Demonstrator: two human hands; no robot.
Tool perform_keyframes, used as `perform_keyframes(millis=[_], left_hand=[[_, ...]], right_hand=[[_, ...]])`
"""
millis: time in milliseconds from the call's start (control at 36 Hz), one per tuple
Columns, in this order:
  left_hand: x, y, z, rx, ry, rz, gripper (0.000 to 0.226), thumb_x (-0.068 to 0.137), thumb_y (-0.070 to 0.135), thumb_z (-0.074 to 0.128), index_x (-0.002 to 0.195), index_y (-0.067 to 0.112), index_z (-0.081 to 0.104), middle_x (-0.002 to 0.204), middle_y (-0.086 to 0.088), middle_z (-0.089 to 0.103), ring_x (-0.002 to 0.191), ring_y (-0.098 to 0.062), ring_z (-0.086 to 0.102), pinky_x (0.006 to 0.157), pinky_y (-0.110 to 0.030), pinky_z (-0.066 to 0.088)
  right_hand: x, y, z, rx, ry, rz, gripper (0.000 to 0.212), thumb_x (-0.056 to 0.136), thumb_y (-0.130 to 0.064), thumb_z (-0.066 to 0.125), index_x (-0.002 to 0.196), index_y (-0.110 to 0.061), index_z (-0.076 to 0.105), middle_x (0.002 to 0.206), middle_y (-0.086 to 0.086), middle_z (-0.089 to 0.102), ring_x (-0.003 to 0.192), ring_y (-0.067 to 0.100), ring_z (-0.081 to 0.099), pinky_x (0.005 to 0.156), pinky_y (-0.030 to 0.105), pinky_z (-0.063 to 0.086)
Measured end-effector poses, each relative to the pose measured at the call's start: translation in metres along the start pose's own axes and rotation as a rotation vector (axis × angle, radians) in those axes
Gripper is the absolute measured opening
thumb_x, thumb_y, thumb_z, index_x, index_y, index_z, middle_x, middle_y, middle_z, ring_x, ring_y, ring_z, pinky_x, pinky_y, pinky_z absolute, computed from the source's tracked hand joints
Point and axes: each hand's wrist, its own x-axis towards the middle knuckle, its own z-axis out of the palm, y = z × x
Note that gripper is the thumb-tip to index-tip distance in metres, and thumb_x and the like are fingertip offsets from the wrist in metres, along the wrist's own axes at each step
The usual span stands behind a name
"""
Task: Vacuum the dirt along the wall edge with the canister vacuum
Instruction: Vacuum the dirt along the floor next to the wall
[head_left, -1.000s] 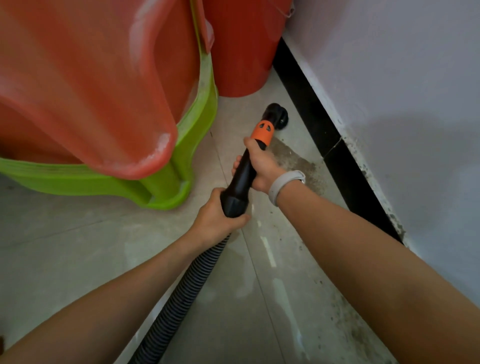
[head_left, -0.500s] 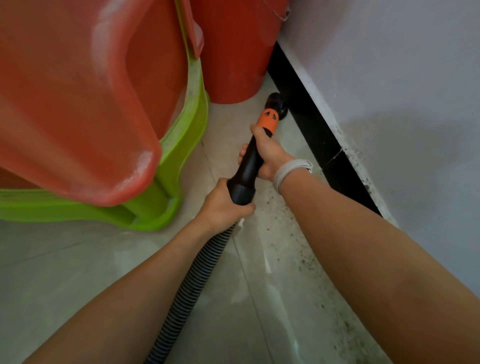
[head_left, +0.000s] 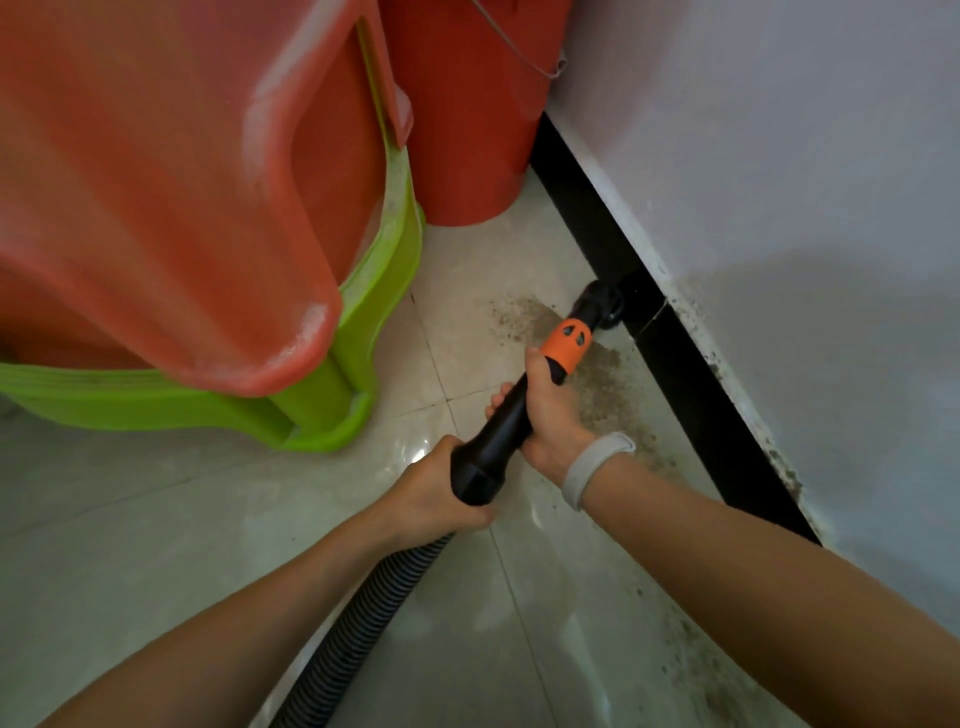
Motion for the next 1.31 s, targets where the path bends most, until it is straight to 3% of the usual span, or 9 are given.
perform_keyframes(millis=[167,278,417,528,667,861,1056,1194,1306], left_hand=[[-0.010,0.009,-0.006,0.016,-0.013,0.005,0.050,0.050,0.038,0.072,0.092,0.028,0.045,0.093,0.003,0.061,0.083,-0.012,0.062,0.065,-0.024,0.048],[-0.013,0.013,-0.014,0.020,0.026,0.012,0.044,0.064,0.022,0.079,0.091,0.030,0.045,0.091,0.007,0.060,0.079,-0.007,0.060,0.061,-0.019,0.044],[-0.023,0.014,-0.021,0.006,0.079,0.005,0.047,0.061,0.028,0.078,0.094,0.031,0.046,0.095,0.007,0.062,0.084,-0.005,0.062,0.061,-0.017,0.045],[-0.031,0.009,-0.029,0.024,0.127,-0.015,0.046,0.068,0.023,0.082,0.092,0.031,0.044,0.090,0.008,0.059,0.076,-0.002,0.060,0.054,-0.009,0.042],[-0.041,0.012,-0.041,-0.044,0.182,-0.052,0.046,0.070,0.026,0.085,0.100,0.011,0.053,0.087,-0.003,0.065,0.076,-0.016,0.064,0.072,-0.035,0.052],[-0.052,0.013,-0.048,-0.057,0.284,-0.125,0.024,0.079,0.016,0.077,0.092,0.002,0.061,0.086,-0.018,0.070,0.081,-0.033,0.068,0.075,-0.043,0.054],[-0.061,-0.006,-0.039,0.002,0.236,-0.213,0.021,0.080,0.023,0.074,0.088,0.015,0.056,0.089,-0.009,0.067,0.084,-0.026,0.066,0.076,-0.038,0.053],[-0.065,-0.013,-0.044,0.001,0.185,-0.210,0.018,0.080,0.019,0.072,0.084,0.014,0.055,0.083,-0.007,0.065,0.075,-0.021,0.064,0.065,-0.032,0.050],[-0.072,-0.026,-0.042,0.089,0.126,-0.195,0.017,0.079,0.013,0.071,0.079,0.016,0.055,0.078,-0.003,0.064,0.073,-0.018,0.064,0.065,-0.029,0.051]], right_hand=[[-0.011,-0.004,0.001,-0.010,0.004,-0.018,0.028,0.095,-0.036,0.060,0.087,-0.013,0.047,0.068,0.009,0.059,0.043,0.017,0.060,0.050,0.033,0.053],[-0.013,-0.012,0.007,0.014,0.004,-0.070,0.029,0.094,-0.041,0.059,0.086,-0.016,0.046,0.076,0.010,0.057,0.052,0.019,0.062,0.050,0.033,0.055],[-0.009,-0.025,0.018,0.101,0.020,-0.089,0.035,0.092,-0.044,0.061,0.099,-0.013,0.047,0.085,0.010,0.056,0.055,0.019,0.061,0.049,0.029,0.054],[-0.007,-0.023,0.034,0.153,-0.033,-0.049,0.032,0.096,-0.040,0.056,0.101,-0.009,0.050,0.072,0.008,0.054,0.049,0.018,0.056,0.049,0.028,0.052],[-0.015,-0.011,0.059,0.083,-0.216,-0.025,0.031,0.098,-0.041,0.053,0.093,-0.011,0.046,0.059,0.005,0.049,0.042,0.017,0.052,0.046,0.028,0.049],[-0.038,0.014,0.083,-0.078,-0.401,0.078,0.043,0.097,-0.049,0.048,0.110,-0.008,0.046,0.061,0.005,0.051,0.047,0.016,0.054,0.047,0.026,0.051],[-0.045,0.034,0.078,-0.120,-0.423,0.235,0.048,0.095,-0.054,0.048,0.084,-0.008,0.048,0.062,0.005,0.045,0.046,0.017,0.049,0.051,0.029,0.047],[-0.051,0.039,0.077,-0.096,-0.377,0.207,0.042,0.097,-0.049,0.049,0.110,-0.009,0.044,0.063,0.007,0.047,0.052,0.019,0.050,0.053,0.032,0.048],[-0.054,0.050,0.063,-0.082,-0.360,0.232,0.036,0.099,-0.043,0.048,0.098,-0.008,0.046,0.067,0.009,0.049,0.057,0.022,0.053,0.059,0.038,0.050]])
